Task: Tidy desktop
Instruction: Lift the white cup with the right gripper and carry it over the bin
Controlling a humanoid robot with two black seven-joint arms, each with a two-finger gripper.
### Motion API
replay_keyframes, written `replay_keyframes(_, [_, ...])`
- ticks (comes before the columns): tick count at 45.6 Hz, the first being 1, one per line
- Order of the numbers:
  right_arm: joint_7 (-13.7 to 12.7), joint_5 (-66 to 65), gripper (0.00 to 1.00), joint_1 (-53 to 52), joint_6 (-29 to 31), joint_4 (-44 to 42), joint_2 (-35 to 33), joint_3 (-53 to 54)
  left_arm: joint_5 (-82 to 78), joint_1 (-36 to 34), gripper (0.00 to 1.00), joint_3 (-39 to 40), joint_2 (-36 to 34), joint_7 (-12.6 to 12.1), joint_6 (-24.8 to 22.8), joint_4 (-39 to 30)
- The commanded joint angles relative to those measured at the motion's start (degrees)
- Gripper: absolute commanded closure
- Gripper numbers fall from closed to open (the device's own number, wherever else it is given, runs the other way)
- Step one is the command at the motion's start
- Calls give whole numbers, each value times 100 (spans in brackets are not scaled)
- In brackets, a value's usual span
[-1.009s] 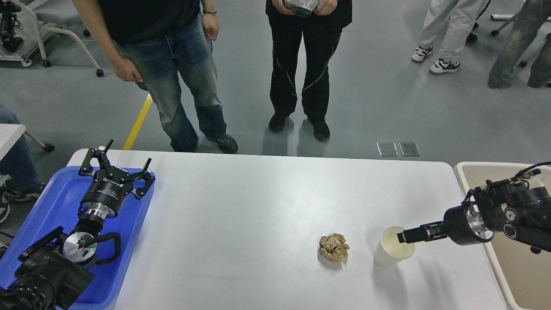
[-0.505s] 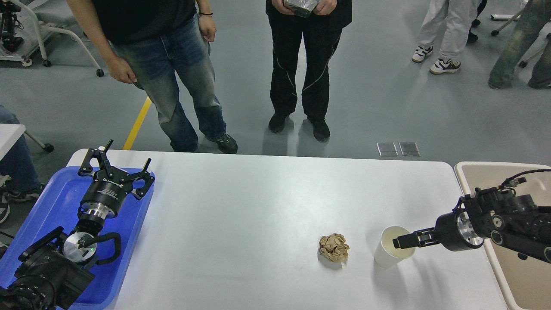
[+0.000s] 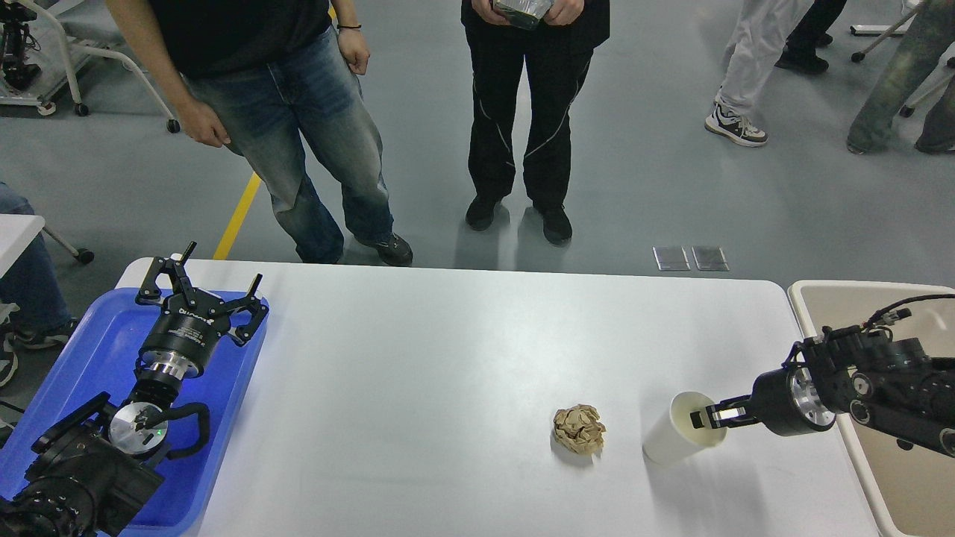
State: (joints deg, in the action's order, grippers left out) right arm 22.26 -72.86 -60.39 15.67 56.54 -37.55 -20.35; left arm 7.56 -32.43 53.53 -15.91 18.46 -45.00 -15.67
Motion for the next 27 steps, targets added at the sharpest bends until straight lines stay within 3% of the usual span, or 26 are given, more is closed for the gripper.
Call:
replay_keyframes(1, [287,-18,100,-25,-3,-11,2,13,0,0,0,0,0,0,0,2])
replay_keyframes(15, [445,0,100,-87,-56,7,-121,145,0,0,0,0,0,0,0,2])
replay_keyframes(27, [691,61,100,-368,-29,244,-753,663,0,0,0,0,0,0,0,-7])
